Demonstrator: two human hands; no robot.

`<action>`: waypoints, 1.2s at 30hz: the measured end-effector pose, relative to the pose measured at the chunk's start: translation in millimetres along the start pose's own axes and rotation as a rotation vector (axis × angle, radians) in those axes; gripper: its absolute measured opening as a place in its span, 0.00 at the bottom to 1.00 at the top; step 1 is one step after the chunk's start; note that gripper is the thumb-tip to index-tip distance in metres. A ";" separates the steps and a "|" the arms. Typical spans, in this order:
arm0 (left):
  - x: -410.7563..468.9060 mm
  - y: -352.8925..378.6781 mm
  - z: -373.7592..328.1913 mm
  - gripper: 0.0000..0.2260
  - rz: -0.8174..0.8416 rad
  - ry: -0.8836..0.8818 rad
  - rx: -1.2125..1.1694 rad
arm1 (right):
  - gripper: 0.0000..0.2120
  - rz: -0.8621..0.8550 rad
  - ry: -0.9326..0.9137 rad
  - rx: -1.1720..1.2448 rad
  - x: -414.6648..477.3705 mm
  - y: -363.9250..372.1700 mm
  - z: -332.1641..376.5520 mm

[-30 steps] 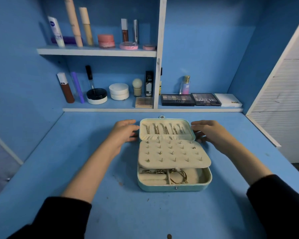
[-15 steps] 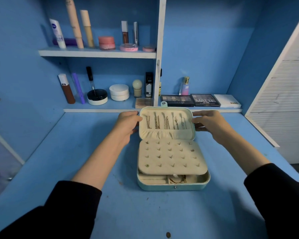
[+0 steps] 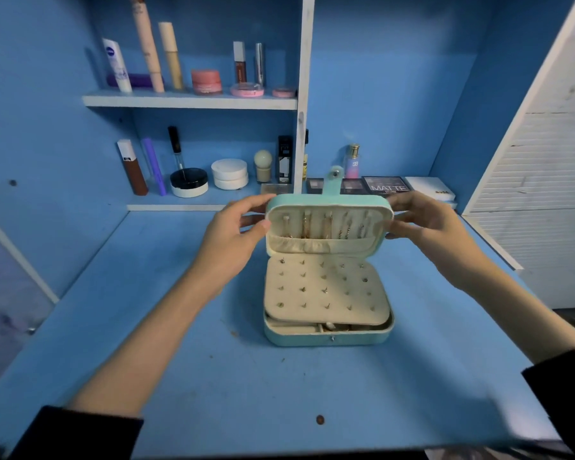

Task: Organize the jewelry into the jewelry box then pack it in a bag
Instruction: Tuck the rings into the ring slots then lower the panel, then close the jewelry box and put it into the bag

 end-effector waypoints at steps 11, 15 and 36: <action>-80.0 18.6 6.7 0.18 0.093 0.302 0.371 | 0.21 0.161 -0.502 -0.721 -79.3 31.8 10.4; -93.1 25.9 14.6 0.22 0.098 0.317 0.481 | 0.18 0.200 -0.520 -0.814 -93.1 38.9 -4.3; -72.4 50.1 33.4 0.33 0.115 0.235 0.548 | 0.27 0.307 -0.527 -0.946 -68.9 90.9 -16.8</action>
Point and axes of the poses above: each hand's wrist, its own x-axis towards the middle knuckle, its own y-axis out of the palm, z = x × y, the point moved 9 cm from there along x, towards the middle knuckle, and after that the axes turned 6 degrees about z, right-handed, at the moved point
